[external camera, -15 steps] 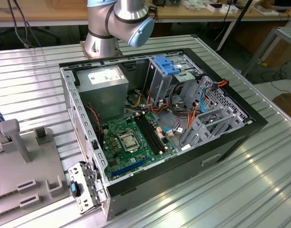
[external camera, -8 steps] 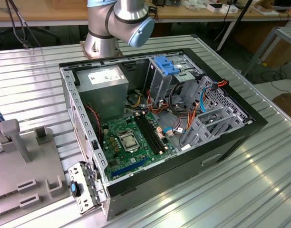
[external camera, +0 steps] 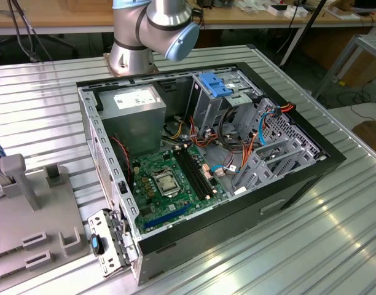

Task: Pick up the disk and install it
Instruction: 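Pick up the disk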

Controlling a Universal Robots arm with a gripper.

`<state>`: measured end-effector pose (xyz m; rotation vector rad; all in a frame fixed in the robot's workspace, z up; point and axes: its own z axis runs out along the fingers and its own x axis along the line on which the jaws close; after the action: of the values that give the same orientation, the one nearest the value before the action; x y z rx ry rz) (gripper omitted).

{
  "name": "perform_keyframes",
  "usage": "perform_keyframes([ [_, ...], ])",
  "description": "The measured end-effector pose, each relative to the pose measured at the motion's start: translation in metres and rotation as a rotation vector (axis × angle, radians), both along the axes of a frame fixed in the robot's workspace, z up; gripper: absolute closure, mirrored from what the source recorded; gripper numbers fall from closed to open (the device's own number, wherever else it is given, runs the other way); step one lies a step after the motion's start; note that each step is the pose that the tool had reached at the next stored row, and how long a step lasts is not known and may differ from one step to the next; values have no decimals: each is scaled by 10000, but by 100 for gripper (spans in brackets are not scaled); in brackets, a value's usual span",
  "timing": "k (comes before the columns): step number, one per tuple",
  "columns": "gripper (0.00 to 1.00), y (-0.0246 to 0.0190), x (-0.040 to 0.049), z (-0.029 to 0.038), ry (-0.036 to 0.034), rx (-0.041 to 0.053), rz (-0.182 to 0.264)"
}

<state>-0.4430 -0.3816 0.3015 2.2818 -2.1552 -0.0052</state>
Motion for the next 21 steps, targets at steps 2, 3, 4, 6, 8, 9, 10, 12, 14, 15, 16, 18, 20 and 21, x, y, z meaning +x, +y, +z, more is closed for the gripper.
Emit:
perform_keyframes([
  [2,48,9,-3,-1,0,0,2],
  [3,48,10,-12,-1,0,1,0],
  [4,48,11,-24,-1,0,1,-1],
  [6,48,10,-42,-1,0,1,-1],
  [8,48,10,-43,-1,0,1,0],
  [9,48,10,-43,-2,0,1,0],
  [10,48,10,-44,-2,0,1,-1],
  [12,48,10,-44,-3,1,0,-1],
  [14,48,10,-44,-3,1,0,-1],
  [15,48,11,-44,-4,0,1,-1],
  [16,48,10,-44,-4,1,1,-1],
  [18,48,10,-44,-4,1,1,-1],
  [20,50,10,-44,-5,1,1,-1],
  [21,50,11,-44,-5,0,1,-1],
])
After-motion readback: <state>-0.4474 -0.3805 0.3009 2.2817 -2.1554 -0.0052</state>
